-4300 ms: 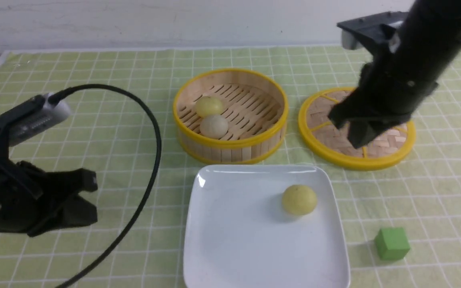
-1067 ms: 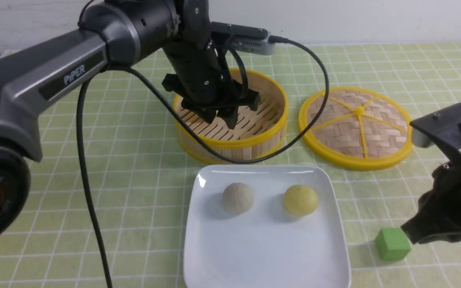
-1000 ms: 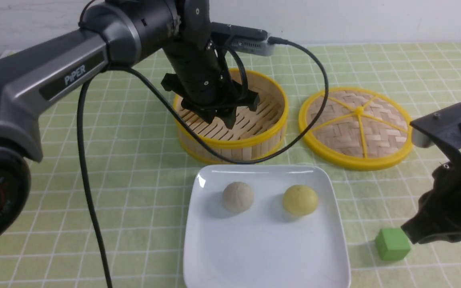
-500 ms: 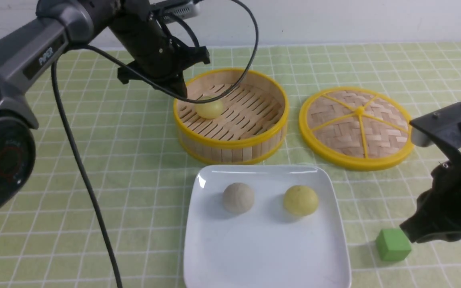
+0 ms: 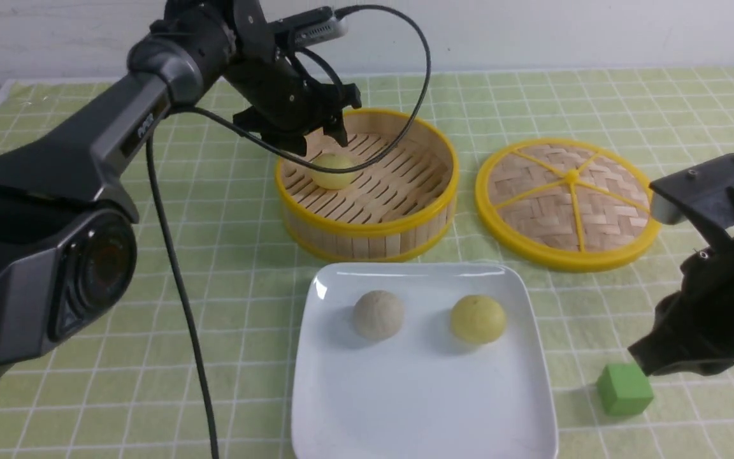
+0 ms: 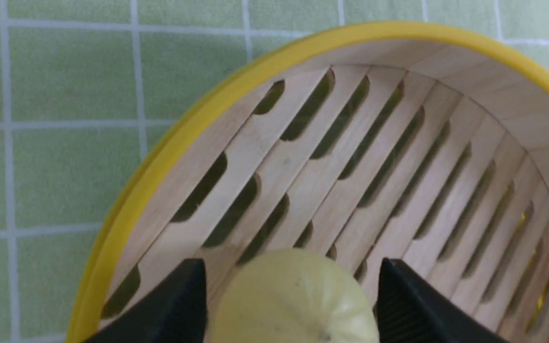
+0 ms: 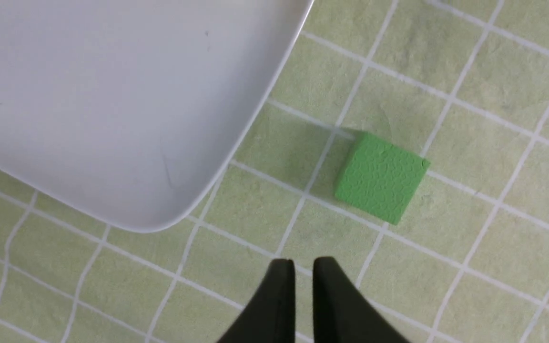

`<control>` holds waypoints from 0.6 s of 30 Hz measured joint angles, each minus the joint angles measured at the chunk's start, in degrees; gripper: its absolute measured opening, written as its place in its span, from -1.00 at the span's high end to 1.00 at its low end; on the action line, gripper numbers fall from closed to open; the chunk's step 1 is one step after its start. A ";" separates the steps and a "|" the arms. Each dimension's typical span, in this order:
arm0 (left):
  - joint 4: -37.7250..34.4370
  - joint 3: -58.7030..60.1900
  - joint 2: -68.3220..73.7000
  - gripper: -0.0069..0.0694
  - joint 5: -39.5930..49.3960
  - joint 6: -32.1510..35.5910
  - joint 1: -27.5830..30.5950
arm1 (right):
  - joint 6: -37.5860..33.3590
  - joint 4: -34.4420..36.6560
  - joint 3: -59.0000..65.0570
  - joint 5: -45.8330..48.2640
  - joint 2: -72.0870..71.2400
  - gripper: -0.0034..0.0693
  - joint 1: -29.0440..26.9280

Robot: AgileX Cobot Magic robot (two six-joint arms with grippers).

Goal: Put the steamed buns into the plate on the green tablecloth.
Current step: 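Reach into the bamboo steamer and grasp a bun with the left gripper, then carry the bun from the bamboo steamer to the plate with the left gripper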

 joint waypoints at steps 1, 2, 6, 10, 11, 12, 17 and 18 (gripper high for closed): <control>0.15 0.00 0.44 -0.46 -0.28 0.04 -0.14 | 0.00 0.00 0.00 0.00 0.00 0.69 0.00; 0.14 0.00 0.55 -0.46 -0.46 0.04 -0.20 | 0.00 0.00 0.00 0.00 0.00 0.69 0.00; 0.20 0.00 2.17 -0.16 -0.60 -0.09 -0.72 | 0.00 0.18 0.00 -0.18 0.00 0.68 0.00; -0.54 -0.44 1.72 0.53 2.01 -3.13 -0.90 | 0.00 0.18 0.00 -0.18 0.00 0.68 0.00; -0.54 -1.21 0.92 0.66 4.41 -3.49 -0.90 | 0.00 0.18 0.00 -0.24 0.00 0.68 0.00; -0.54 -1.21 0.72 0.67 4.81 -3.49 -0.90 | 0.00 0.18 0.00 -0.24 0.00 0.68 0.00; 4.17 -7.00 -8.61 0.76 17.20 -2.95 -1.34 | 0.00 0.12 0.00 -0.41 0.00 0.67 0.00; 4.82 -7.01 -10.76 0.76 17.59 -2.79 -1.42 | 0.00 0.12 0.00 -0.35 0.00 0.66 0.00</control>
